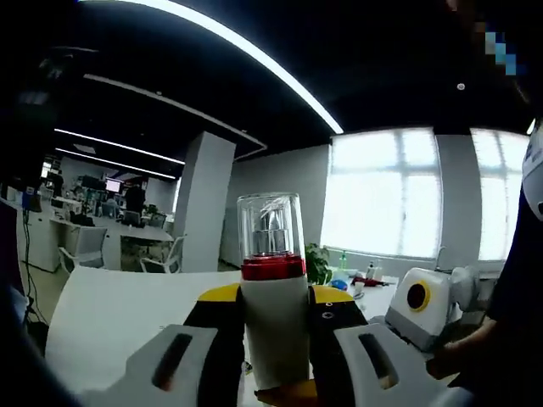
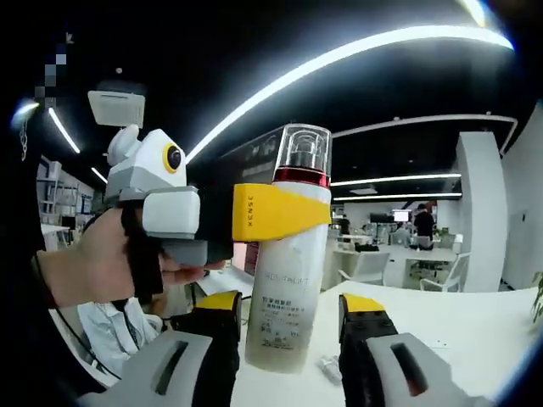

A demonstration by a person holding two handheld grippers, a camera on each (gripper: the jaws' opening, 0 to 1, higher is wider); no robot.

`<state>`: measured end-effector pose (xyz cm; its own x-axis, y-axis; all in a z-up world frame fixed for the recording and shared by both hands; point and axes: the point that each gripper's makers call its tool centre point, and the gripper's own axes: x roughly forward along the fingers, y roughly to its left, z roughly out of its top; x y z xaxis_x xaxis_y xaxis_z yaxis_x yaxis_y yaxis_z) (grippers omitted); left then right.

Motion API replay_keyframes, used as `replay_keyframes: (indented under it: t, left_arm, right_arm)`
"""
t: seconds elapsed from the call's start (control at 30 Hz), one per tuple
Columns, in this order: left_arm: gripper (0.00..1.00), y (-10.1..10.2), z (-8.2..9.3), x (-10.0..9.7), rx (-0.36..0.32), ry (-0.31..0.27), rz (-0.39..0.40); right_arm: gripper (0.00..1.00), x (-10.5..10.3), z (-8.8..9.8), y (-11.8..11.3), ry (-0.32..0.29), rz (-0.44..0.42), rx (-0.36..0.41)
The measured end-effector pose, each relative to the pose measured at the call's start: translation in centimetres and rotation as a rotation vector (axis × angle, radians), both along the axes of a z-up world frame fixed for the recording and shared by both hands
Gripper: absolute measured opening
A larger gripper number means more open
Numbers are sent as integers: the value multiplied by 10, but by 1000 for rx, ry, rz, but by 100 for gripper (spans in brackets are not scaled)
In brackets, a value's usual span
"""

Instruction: Arrange the skincare products in the storage area until every visible bottle or jar stands upright without overlapping.

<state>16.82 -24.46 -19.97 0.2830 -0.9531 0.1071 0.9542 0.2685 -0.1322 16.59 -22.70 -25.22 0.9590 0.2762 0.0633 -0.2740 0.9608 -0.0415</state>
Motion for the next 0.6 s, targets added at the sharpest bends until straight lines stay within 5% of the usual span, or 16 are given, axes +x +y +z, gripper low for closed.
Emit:
replay_keyframes:
  t: [0.3,0.37,0.6]
  left_arm:
    - [24,-5,1,-17,23,-43,8]
    - [24,-5,2,-20,20,-46,11]
    - [26,-6,2,-34,17,-18,-112]
  right_arm:
    - [35,-8,6,3,-45,-11,-35]
    - [26,-9,7,-7,-38,-48,31]
    - [22,-23,2,-1,68,166,234]
